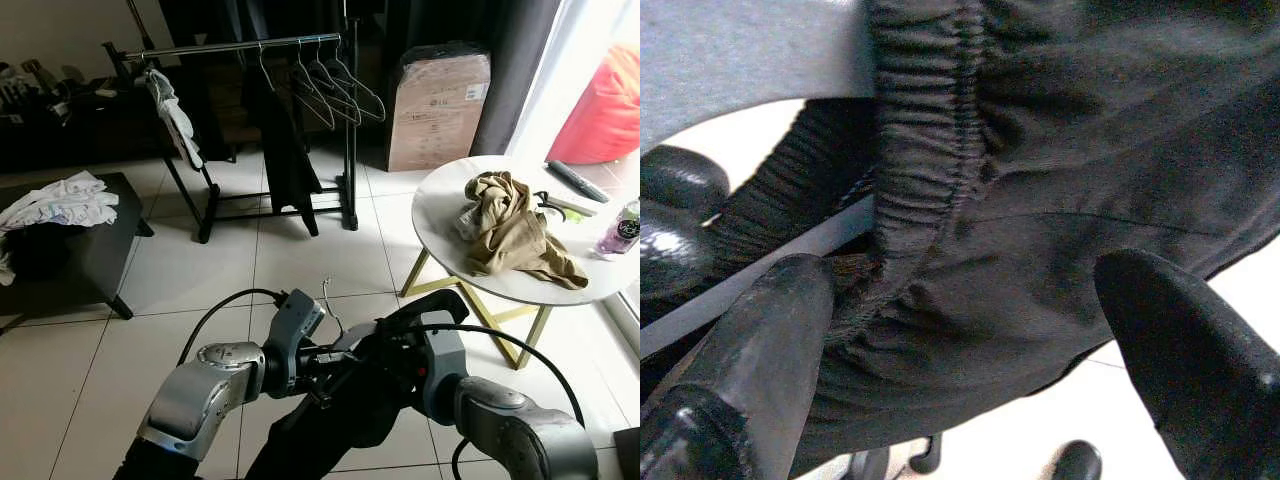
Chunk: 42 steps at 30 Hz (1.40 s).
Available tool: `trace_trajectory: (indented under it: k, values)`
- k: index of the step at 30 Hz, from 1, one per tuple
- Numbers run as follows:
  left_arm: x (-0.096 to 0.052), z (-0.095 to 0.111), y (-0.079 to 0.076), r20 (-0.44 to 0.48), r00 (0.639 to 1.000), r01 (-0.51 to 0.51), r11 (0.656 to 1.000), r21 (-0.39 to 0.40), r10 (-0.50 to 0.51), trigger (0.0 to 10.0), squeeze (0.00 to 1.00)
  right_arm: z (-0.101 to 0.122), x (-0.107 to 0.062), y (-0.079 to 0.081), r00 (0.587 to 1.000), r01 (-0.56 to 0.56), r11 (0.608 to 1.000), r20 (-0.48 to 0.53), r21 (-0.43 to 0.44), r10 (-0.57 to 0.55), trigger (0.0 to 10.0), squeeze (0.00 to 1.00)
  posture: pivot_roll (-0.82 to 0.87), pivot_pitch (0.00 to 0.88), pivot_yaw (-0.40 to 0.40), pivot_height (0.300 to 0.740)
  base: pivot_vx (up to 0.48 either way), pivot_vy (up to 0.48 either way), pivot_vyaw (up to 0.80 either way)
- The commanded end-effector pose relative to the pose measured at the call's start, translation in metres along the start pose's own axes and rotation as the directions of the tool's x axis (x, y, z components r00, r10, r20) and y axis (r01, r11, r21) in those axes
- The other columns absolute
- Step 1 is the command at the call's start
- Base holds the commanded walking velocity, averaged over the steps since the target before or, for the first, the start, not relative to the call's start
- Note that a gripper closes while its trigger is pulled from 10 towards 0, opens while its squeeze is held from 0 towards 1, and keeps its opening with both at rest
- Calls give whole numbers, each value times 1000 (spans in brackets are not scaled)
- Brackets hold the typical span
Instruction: Hang hanger
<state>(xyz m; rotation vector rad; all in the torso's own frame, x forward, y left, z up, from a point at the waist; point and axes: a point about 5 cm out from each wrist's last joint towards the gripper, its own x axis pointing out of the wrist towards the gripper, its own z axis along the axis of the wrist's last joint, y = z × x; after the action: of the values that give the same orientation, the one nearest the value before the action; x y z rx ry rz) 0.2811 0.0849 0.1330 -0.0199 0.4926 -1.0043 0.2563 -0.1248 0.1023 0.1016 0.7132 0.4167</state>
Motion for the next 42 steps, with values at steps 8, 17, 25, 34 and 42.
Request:
trace_trajectory:
  k: [8,17,25,34,42]
  values:
    - [1,2,-3,2,1000,16,1000,2,-16,10000,0,1,4,-12,993,118,992,-3,38,-118,10000,0,-134,152,64,740,0,0,0]
    - [1,2,-3,1,1000,15,1000,-2,-15,10000,0,7,5,-12,992,122,983,24,138,-126,10000,0,-135,154,65,740,0,0,0]
    - [2,3,-3,5,1000,12,1000,-4,-12,10000,0,6,2,6,1000,-14,995,-4,97,15,10000,0,-137,153,63,740,0,0,0]
    - [3,9,-6,34,999,16,1000,-19,-15,10000,0,2,2,8,999,4,998,-40,63,-1,10000,0,-137,153,63,740,0,0,0]
    - [8,9,-16,41,998,40,999,-35,-38,10000,0,9,7,0,991,131,989,1,66,-132,10000,0,-136,154,64,740,0,0,0]
